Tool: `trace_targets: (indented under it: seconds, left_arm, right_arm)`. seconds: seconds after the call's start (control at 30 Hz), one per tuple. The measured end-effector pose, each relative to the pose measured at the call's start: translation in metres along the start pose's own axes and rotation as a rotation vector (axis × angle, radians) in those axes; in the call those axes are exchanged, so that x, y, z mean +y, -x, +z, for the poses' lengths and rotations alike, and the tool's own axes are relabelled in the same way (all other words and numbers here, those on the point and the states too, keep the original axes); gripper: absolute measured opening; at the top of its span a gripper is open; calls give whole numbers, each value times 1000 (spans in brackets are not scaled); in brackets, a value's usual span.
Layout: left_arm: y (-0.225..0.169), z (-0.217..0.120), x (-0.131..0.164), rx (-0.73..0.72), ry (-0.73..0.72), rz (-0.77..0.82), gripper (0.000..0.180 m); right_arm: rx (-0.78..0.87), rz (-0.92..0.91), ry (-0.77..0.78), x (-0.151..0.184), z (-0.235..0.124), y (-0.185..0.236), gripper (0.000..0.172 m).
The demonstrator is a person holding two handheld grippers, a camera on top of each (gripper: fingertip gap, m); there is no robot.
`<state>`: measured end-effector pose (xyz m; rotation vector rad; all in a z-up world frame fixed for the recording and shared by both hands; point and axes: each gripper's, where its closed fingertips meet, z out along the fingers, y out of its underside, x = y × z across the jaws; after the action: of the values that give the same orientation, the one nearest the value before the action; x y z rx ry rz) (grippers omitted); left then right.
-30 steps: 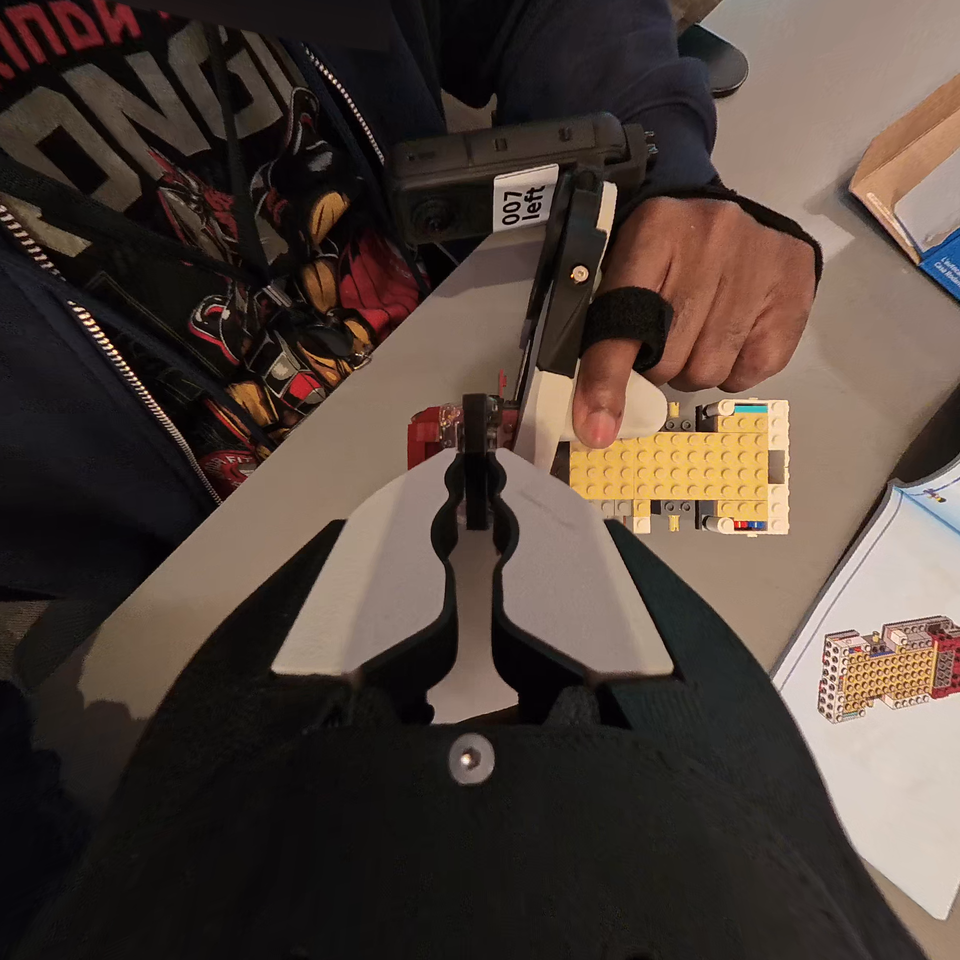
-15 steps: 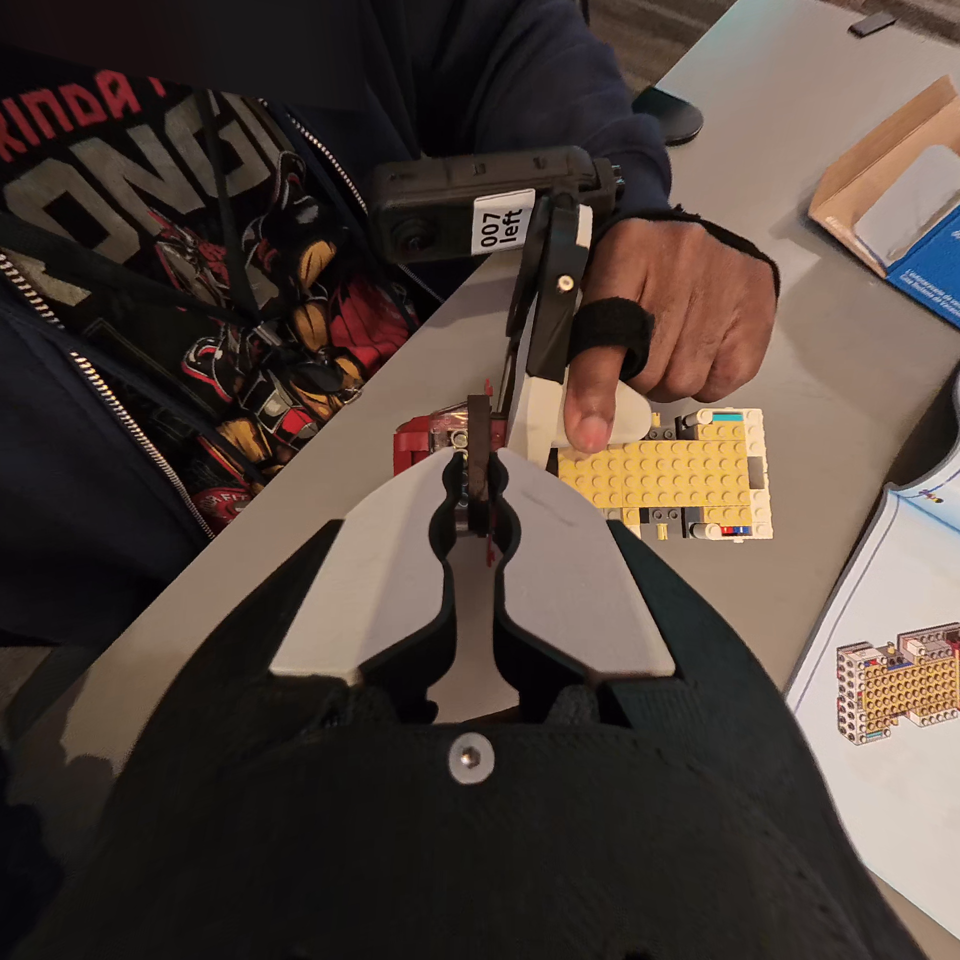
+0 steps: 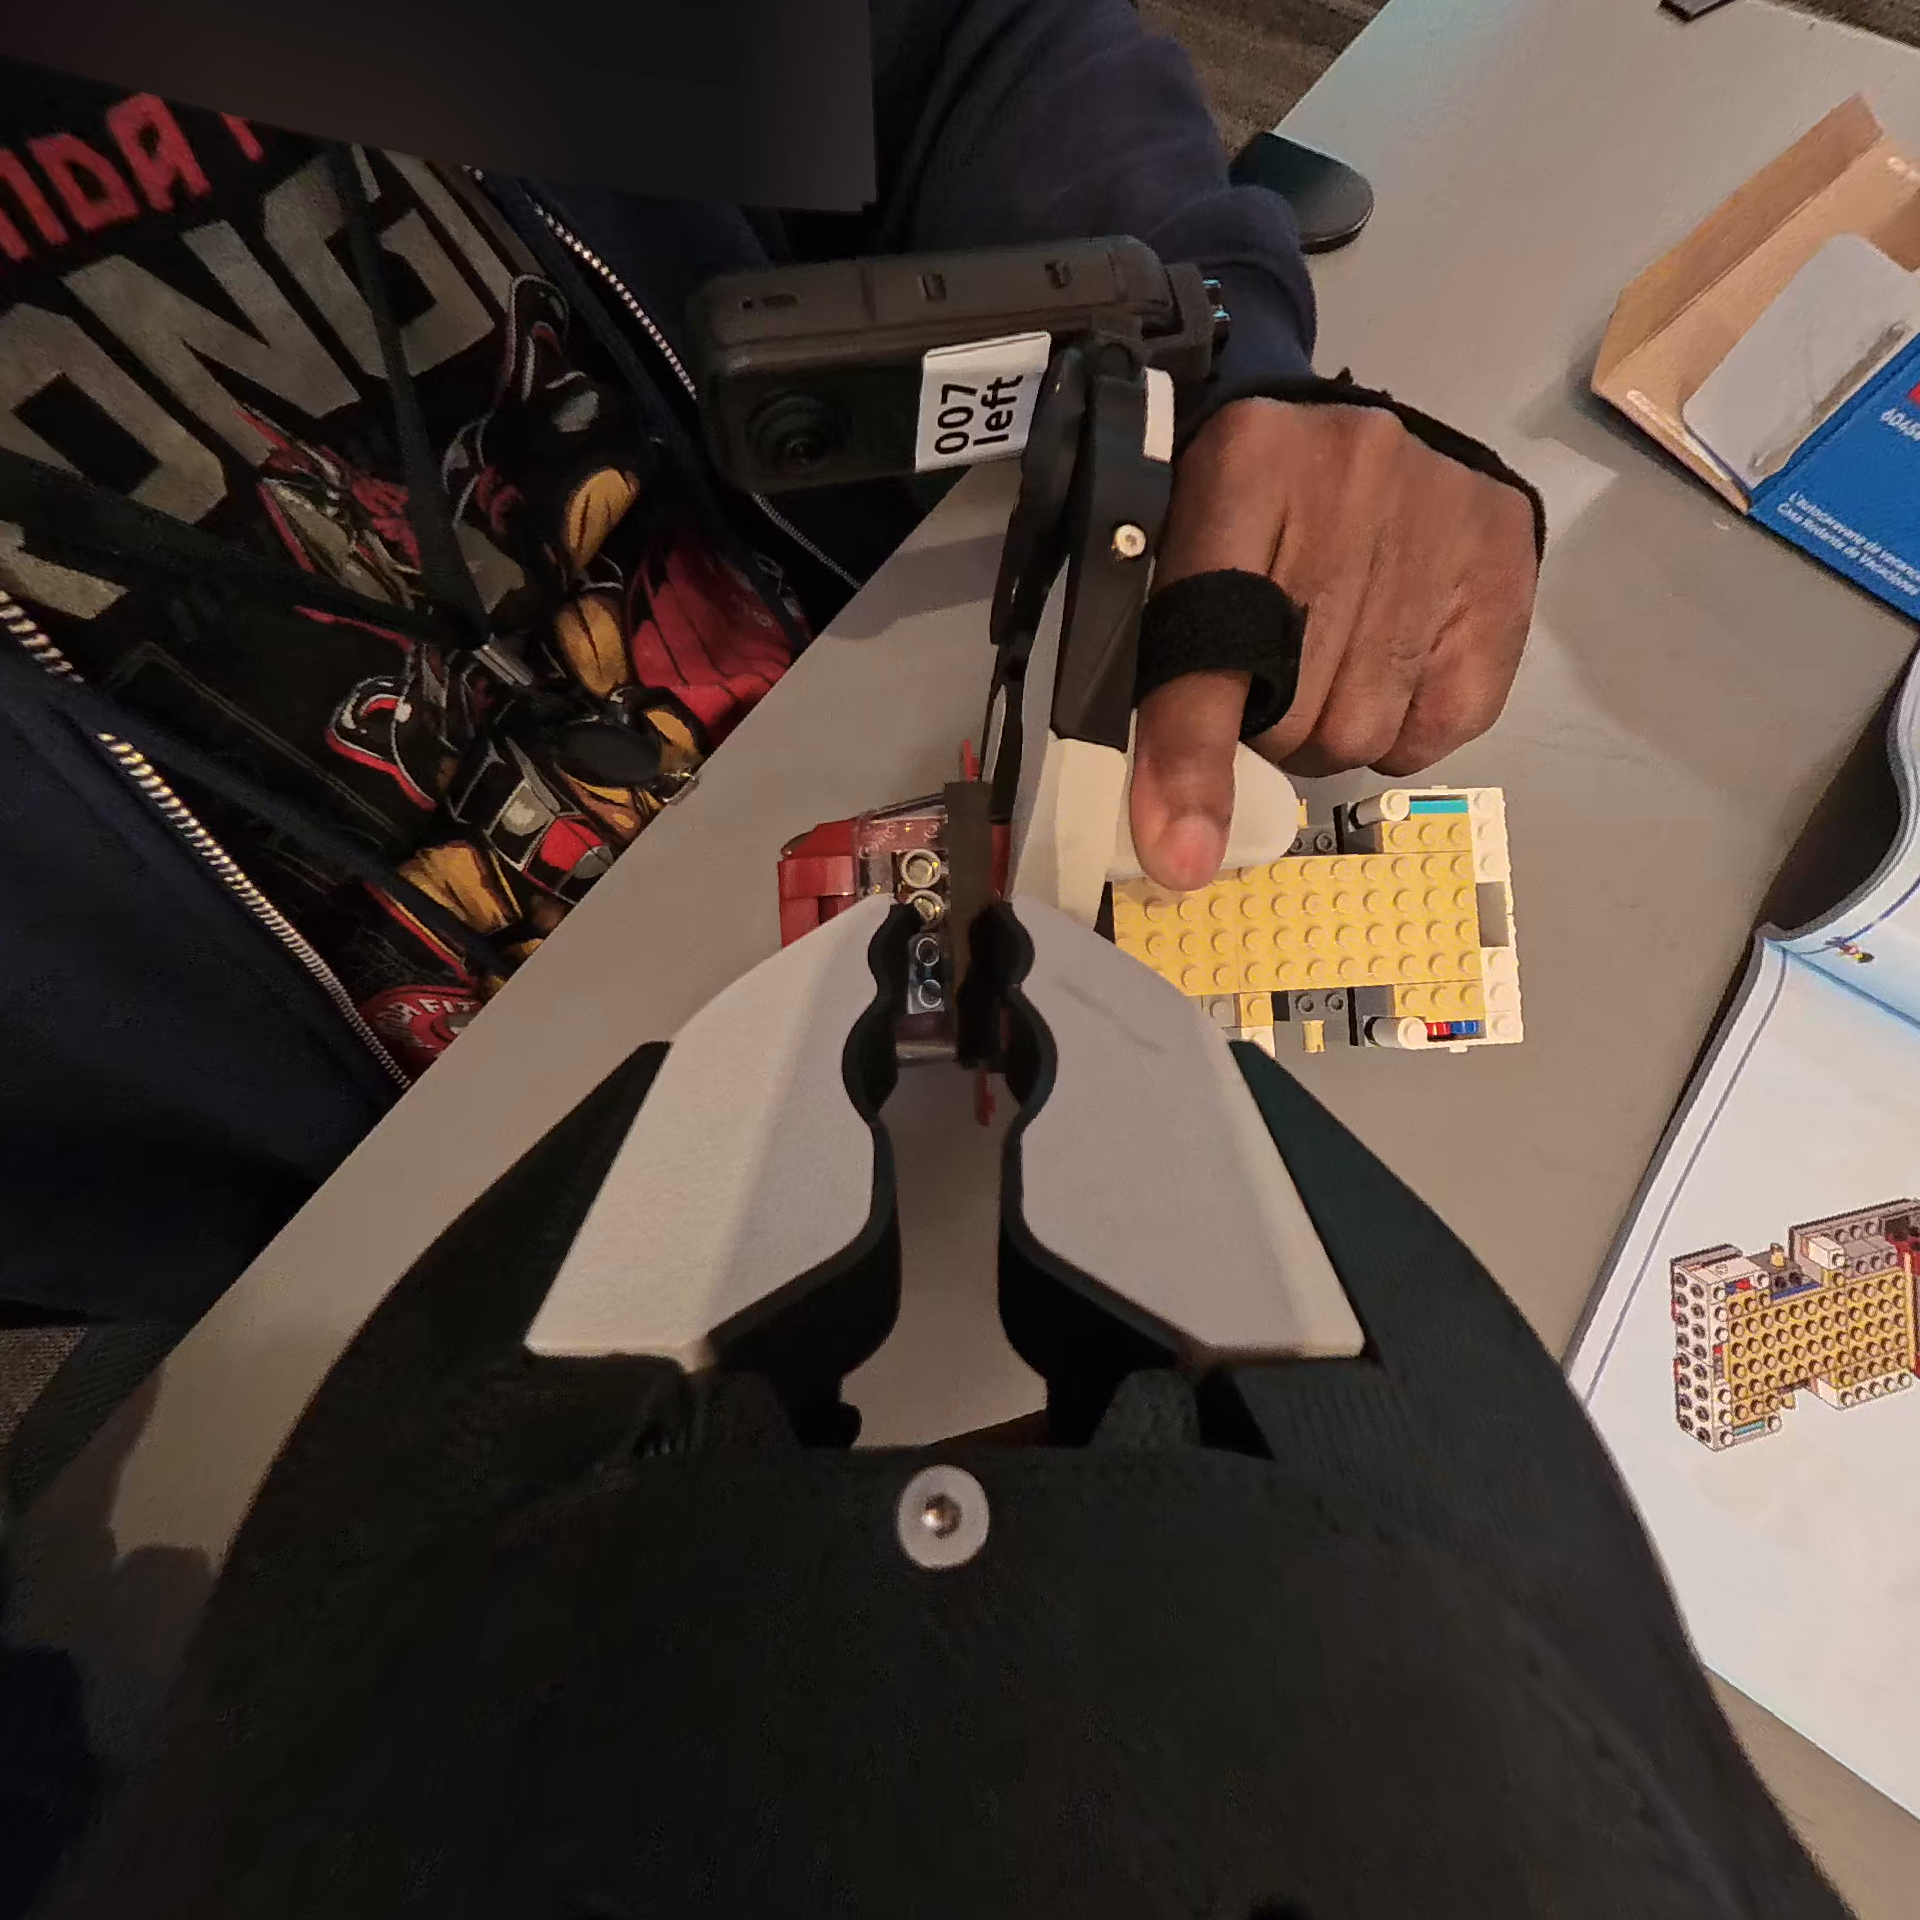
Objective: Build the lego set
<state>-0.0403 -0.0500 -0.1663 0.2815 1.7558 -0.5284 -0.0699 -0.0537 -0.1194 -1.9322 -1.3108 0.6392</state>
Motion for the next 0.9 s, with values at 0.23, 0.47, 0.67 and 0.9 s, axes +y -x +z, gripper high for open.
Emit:
trace_targets:
  seconds: [0.23, 0.47, 0.67, 0.9]
  left_arm:
    - [3, -1, 2, -6, 0, -25, 34]
    - [1, -1, 4, -2, 13, -10, 34]
    - [-2, -1, 4, 6, 17, 6, 34]
    - [0, 0, 3, -2, 17, 14, 34]
  right_arm:
    - [22, 5, -6, -1, 0, -3, 18]
    - [42, -17, 14, 1, 1, -4, 19]
    - [49, -41, 20, 1, 3, -3, 23]
    - [35, -38, 35, 5, 6, -2, 27]
